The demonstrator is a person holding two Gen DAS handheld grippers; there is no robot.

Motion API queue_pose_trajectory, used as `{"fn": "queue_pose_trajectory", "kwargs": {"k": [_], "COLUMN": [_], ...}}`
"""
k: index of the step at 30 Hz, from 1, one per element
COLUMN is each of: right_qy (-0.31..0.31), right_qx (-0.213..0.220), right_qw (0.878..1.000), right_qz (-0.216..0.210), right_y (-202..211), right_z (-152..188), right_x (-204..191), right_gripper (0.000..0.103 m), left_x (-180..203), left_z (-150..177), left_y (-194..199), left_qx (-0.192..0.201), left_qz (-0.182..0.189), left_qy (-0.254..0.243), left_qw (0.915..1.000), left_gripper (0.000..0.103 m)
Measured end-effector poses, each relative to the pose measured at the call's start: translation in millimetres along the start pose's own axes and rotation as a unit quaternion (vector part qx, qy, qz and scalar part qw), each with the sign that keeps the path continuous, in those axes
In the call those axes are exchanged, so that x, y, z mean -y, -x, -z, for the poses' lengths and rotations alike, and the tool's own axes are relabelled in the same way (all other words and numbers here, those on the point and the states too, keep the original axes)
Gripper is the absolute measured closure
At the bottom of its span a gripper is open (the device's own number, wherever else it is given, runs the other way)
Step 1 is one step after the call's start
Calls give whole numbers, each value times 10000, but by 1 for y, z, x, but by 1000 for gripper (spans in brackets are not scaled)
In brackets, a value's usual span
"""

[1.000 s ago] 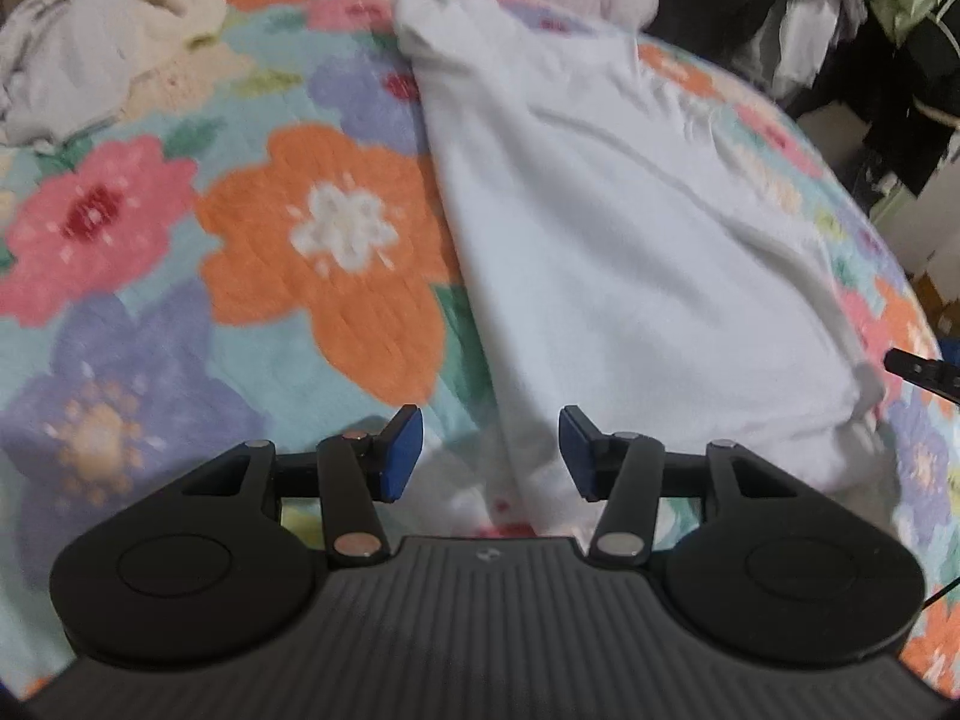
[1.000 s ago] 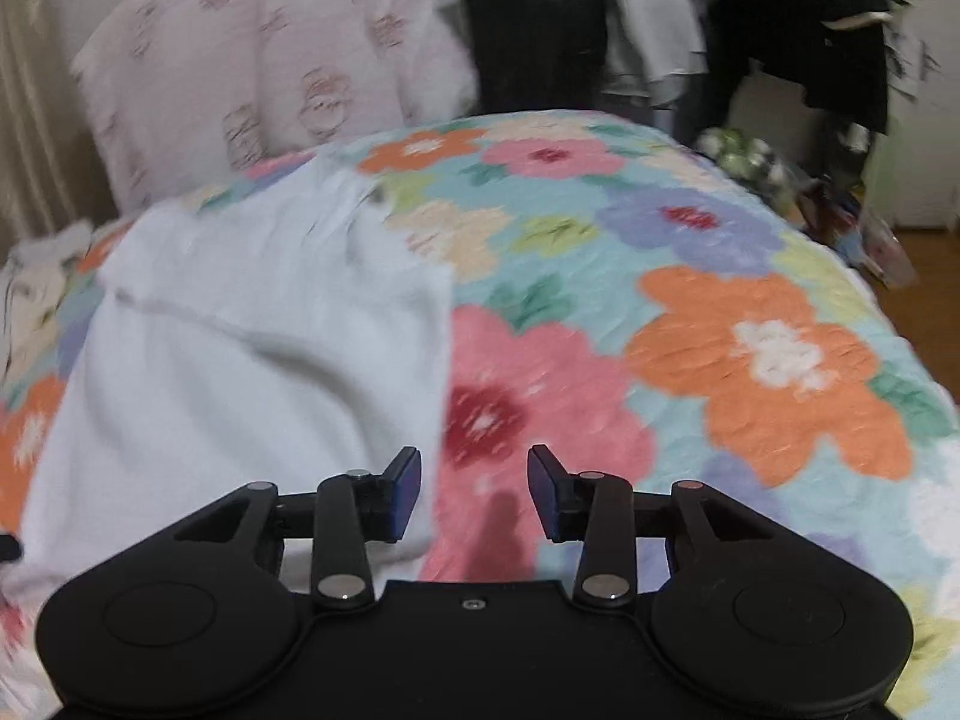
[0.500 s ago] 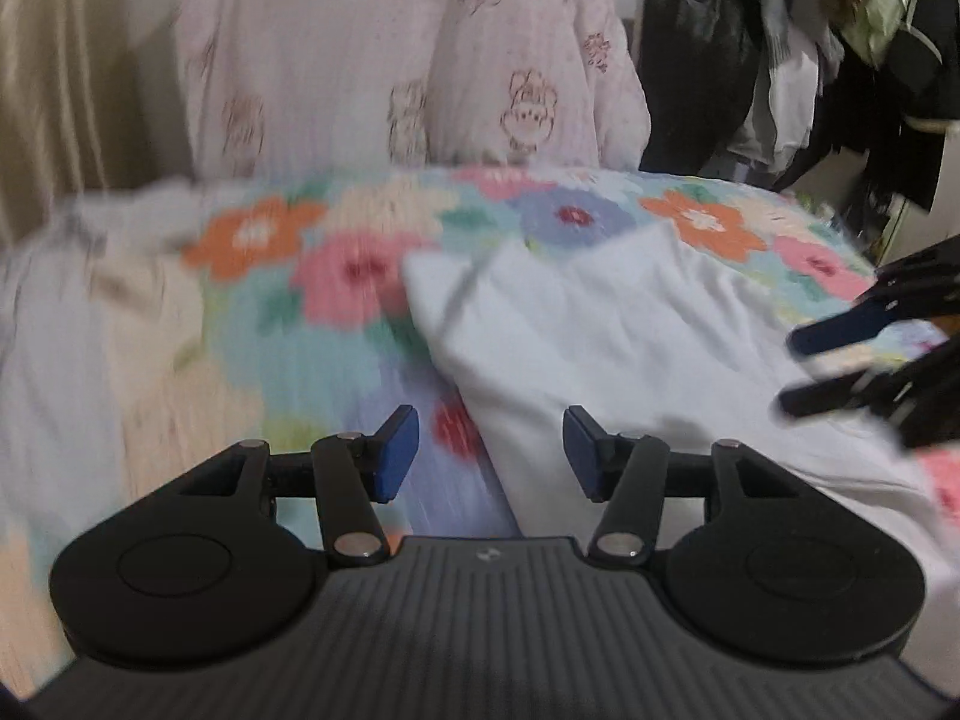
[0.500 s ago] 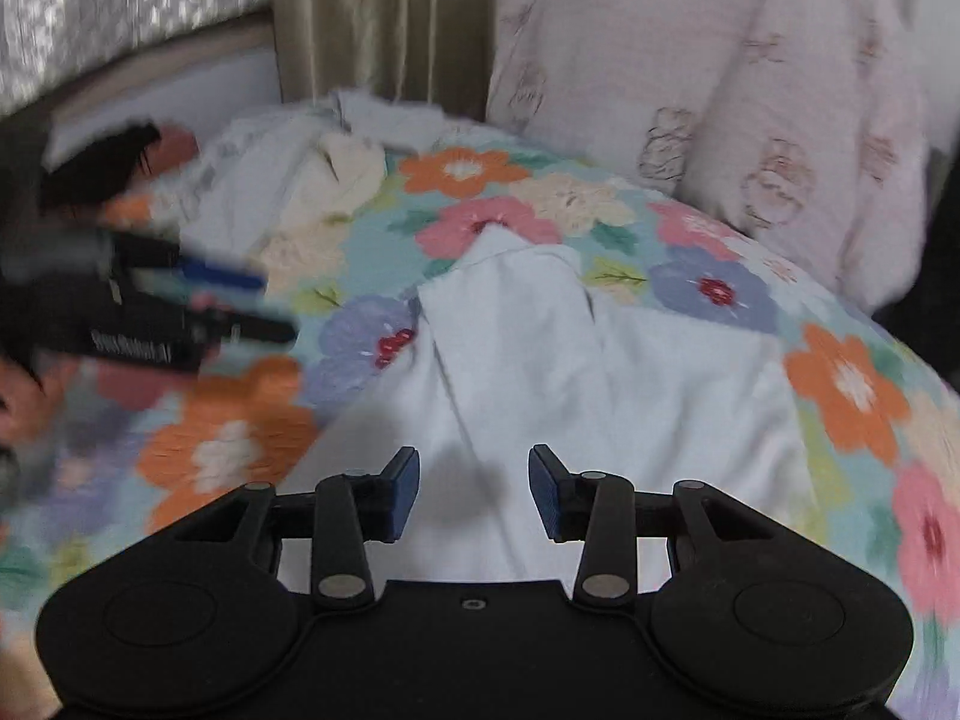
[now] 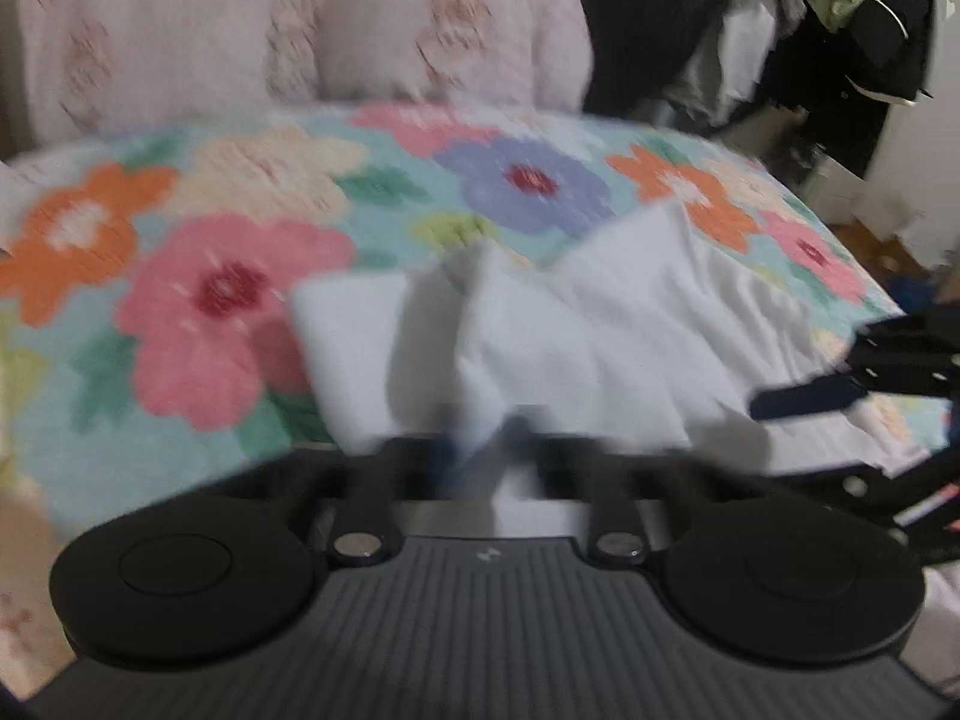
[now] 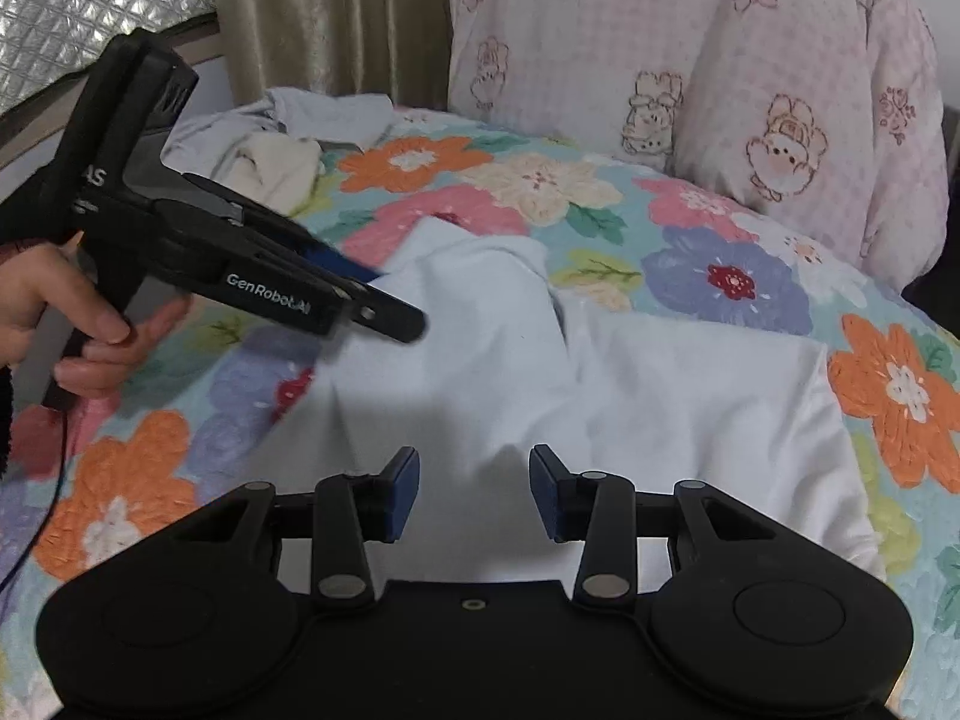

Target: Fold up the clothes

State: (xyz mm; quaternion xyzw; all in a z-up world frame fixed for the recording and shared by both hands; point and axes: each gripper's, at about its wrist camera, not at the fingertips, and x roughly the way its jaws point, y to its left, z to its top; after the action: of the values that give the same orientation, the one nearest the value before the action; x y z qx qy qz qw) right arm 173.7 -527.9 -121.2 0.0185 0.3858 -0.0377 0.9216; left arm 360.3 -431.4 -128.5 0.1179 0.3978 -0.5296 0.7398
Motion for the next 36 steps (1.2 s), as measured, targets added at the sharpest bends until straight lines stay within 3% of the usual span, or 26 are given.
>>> {"fn": "queue_pose_trajectory", "kwargs": {"k": [3,6,9,13,15,16,17,18,19,21,22,23,24,25,26,28,31,36], "right_qy": [194,339,340,409,670,758,847,882,791,415,146,-124,-435,-833,-1216,-1626,-2019,-2454], "right_qx": [46,235,531,809,824,795,766,745,734,687,618,549,492,484,547,663,681,383], "right_qw": [9998,9991,9980,9955,9926,9914,9899,9887,9887,9901,9908,9907,9897,9876,9842,9773,9708,9665], "right_qz": [46,-11,-62,275,589,717,845,959,1040,1150,1196,1241,1268,1237,1167,1184,1106,642], "right_y": [-3,0,8,8,3,2,1,1,1,0,-3,-5,-6,-4,-1,4,6,-8], "right_z": [-1,-2,-4,-11,-18,-24,-30,-35,-40,-47,-48,-49,-48,-45,-41,-35,-31,-21], "right_x": [-1,-11,-23,-35,-38,-35,-31,-25,-15,19,36,54,72,89,107,130,152,169], "right_gripper": [57,54,39,19,23,35,47,73,87,88,89,89,90,90,90,90,99,98], "left_x": [1,-9,-12,-3,5,9,11,14,17,19,19,20,21,22,18,-4,-37,-50], "left_z": [-4,-16,-28,-45,-54,-58,-60,-63,-66,-67,-66,-64,-62,-60,-55,-45,-28,-17], "left_y": [2,3,2,3,6,6,7,8,10,17,19,21,19,15,7,-10,-23,-26], "left_qx": [-3,-19,7,94,200,261,370,494,618,979,1057,1105,1092,1053,946,550,339,396], "left_qz": [441,1158,1673,2060,2152,2167,2131,2081,2031,1881,1570,1184,567,-128,-528,-608,-136,-55], "left_qy": [165,882,1392,1610,1584,1572,1552,1529,1505,1348,1243,1129,903,636,452,794,1557,1625], "left_qw": [9989,9893,9760,9652,9634,9631,9639,9648,9656,9679,9740,9803,9883,9923,9931,9935,9871,9859], "left_gripper": [98,98,98,98,98,98,98,98,96,93,87,86,86,85,85,85,83,78]}}
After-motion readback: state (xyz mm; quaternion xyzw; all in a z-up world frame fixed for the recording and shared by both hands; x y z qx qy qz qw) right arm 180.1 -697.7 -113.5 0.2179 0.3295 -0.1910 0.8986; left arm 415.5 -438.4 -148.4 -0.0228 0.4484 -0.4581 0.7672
